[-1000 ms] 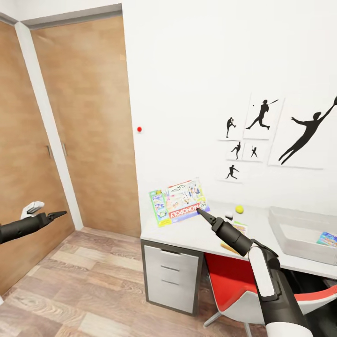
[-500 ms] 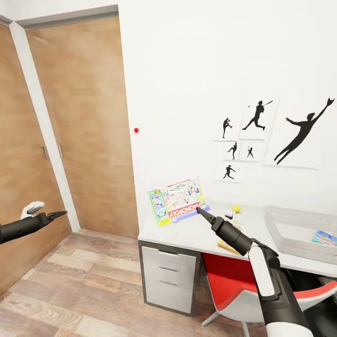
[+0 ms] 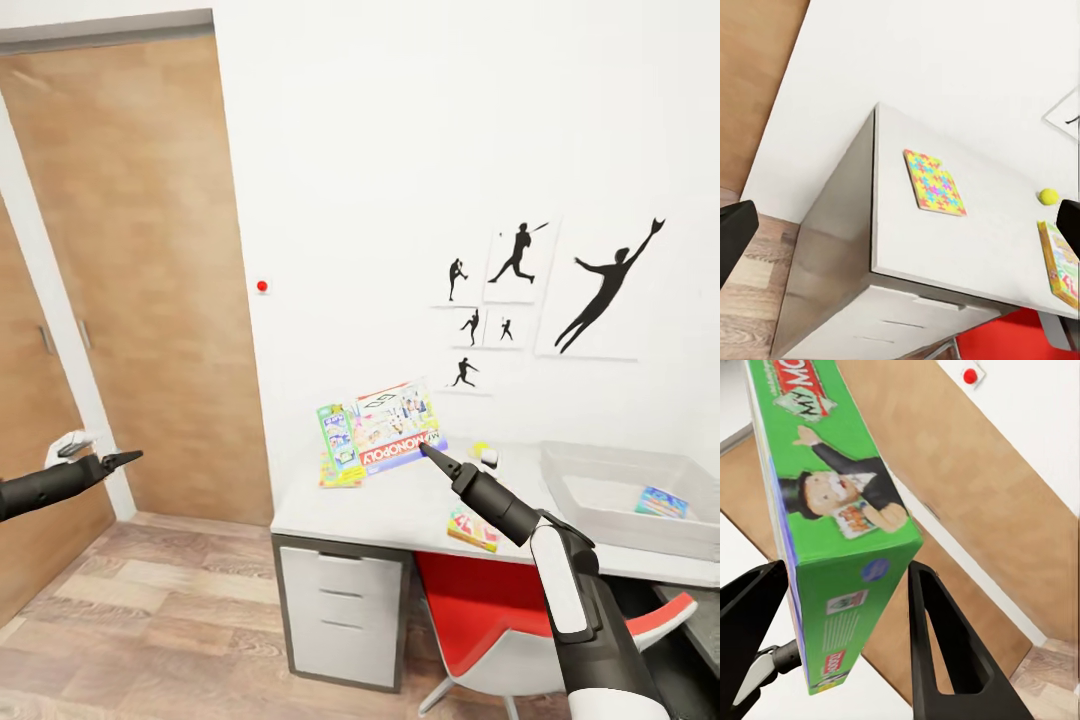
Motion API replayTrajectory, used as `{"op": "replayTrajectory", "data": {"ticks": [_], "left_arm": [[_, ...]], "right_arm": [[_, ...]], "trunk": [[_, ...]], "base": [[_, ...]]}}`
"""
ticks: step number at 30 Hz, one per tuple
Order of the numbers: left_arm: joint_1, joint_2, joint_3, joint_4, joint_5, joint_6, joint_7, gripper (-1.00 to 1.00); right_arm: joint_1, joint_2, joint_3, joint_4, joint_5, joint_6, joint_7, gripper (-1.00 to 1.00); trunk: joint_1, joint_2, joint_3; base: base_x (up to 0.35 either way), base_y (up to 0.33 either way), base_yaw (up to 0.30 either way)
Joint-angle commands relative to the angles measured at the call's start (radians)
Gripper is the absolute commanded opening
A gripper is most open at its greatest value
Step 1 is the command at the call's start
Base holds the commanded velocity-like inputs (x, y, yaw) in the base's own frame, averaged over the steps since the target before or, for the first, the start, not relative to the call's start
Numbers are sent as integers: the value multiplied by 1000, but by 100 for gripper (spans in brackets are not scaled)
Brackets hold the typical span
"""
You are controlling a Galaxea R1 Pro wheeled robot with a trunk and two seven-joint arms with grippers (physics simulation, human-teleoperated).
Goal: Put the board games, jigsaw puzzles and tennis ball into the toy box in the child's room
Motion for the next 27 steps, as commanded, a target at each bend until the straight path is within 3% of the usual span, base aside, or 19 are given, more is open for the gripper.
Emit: {"op": "replayTrajectory", "data": {"ticks": [1, 17, 27], "left_arm": [[0, 0, 1, 0, 4, 6, -1, 100], [0, -1, 1, 1, 4, 6, 0, 100], [0, -1, 1, 1, 4, 6, -1, 100]], "right_arm": [[-1, 1, -2, 1, -3, 6, 2, -100], [-1, 1, -2, 2, -4, 6, 2, -100], [-1, 1, -2, 2, -4, -27, 12, -100]], "trunk": [[0, -1, 1], [0, -1, 18], [0, -1, 19]], "base": [[23, 5, -184], [3, 1, -182], [0, 0, -27]]}}
